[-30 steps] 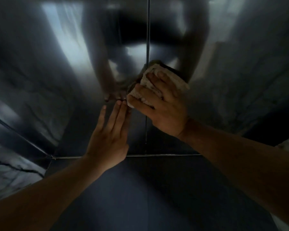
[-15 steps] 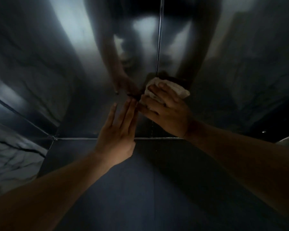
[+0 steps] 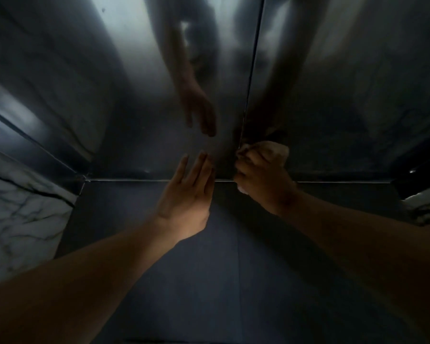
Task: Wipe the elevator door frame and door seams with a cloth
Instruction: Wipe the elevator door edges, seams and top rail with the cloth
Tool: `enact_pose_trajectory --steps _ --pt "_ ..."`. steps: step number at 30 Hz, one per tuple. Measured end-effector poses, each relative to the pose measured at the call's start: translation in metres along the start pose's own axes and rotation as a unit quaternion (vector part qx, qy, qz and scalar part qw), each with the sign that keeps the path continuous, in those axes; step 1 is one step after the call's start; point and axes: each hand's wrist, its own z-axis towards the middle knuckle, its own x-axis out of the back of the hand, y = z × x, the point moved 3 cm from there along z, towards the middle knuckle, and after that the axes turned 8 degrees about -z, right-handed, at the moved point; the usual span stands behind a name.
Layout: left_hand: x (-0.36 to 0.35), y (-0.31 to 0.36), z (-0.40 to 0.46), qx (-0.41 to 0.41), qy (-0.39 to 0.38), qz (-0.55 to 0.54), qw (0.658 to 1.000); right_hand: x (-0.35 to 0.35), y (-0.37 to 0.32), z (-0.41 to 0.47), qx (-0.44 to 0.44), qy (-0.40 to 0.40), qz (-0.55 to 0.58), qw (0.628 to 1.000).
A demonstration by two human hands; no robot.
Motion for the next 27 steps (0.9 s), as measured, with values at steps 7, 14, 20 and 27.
enact_pose_trajectory --steps 7,14,20,27 --pt "0.075 0.013 -0.038 0.015 -0.086 -0.017 0.996 0.094 0.007 -0.046 -0.138 -0.245 0.147 0.948" --pt "0.23 -0.003 -0.033 0.045 -0.099 -0.053 0.993 0.231 0.076 -0.02 -0.251 -0.174 0.258 0.917" --pt "0.383 -0.027 -0.001 0.039 -0.059 -0.061 0.996 0.355 0.161 0.017 -0.296 -0.117 0.27 0.909" --pt "0.567 -0.074 0.043 0.017 0.017 -0.03 0.999 0.507 0.281 0.068 -0.219 -0.007 0.232 0.948"
